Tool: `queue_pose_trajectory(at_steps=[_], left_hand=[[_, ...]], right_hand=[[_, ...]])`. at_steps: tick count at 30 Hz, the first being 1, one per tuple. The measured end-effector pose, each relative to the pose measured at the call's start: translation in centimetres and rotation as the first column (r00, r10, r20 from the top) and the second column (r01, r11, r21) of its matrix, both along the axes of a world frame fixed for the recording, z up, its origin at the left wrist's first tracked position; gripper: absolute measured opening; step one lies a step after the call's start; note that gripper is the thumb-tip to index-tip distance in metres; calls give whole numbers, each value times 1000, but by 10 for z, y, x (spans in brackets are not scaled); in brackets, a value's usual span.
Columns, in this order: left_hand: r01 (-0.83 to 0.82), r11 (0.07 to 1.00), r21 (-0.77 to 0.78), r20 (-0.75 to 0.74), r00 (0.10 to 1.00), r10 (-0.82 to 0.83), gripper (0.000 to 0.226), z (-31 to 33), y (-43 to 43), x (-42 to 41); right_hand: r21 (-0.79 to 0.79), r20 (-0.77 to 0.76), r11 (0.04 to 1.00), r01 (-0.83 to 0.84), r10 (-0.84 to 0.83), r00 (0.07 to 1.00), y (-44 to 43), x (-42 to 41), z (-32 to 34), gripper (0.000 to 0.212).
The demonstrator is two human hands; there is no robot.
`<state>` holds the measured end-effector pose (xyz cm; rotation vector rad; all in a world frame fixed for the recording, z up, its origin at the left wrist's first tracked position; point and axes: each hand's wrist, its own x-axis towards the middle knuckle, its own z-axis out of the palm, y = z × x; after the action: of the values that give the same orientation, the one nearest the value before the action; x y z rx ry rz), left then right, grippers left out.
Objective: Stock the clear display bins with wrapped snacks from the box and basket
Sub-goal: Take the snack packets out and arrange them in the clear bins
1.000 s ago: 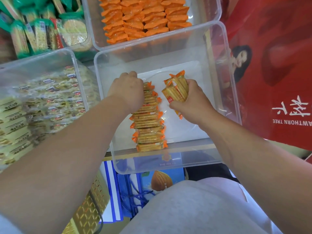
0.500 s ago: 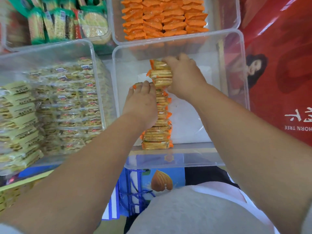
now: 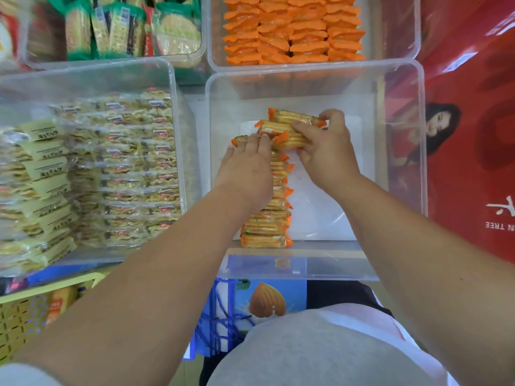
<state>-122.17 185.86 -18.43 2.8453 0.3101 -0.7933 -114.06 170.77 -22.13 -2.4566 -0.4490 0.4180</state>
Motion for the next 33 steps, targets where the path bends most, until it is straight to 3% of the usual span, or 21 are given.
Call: queue_pose_trajectory(at_steps=[5,9,12,15,18,23,27,29,33], left_hand=[[-15,1000,-2,-5,1000,15,92,2,0,2],[-62,998,-6,31,998,62,86,5,-1,5],[-43,996,72,76,996,38,68,5,-1,6],[68,973,219,38,996,-78,69,2,-1,9],[143,958,248,-53,990,-134,76,-2,0,14],[176,946,272,-105,983,-152,72,4,2,26],[136,959,250,35,988,-149,71,8,1,32],[196,962,192,95,972,-217,76,5,-1,32],[250,961,115,14,967,-253,77,-6,3,34]], right_hand=[[125,-87,988,-91,103,991,7,-10,-4,52],[136,-122,964,-227,244,962,14,3,1,52],[72,-130,925,-373,379,916,18,22,8,46],[64,-128,892,-447,452,883,19,31,12,45],[111,-113,922,-372,383,917,13,27,12,41],[235,-80,966,-110,132,988,-5,3,11,34],[63,-83,998,-26,31,996,-26,-5,12,35],[-22,-80,999,-44,42,996,-34,-11,16,36],[-86,-66,987,-134,129,989,-46,-29,24,36]])
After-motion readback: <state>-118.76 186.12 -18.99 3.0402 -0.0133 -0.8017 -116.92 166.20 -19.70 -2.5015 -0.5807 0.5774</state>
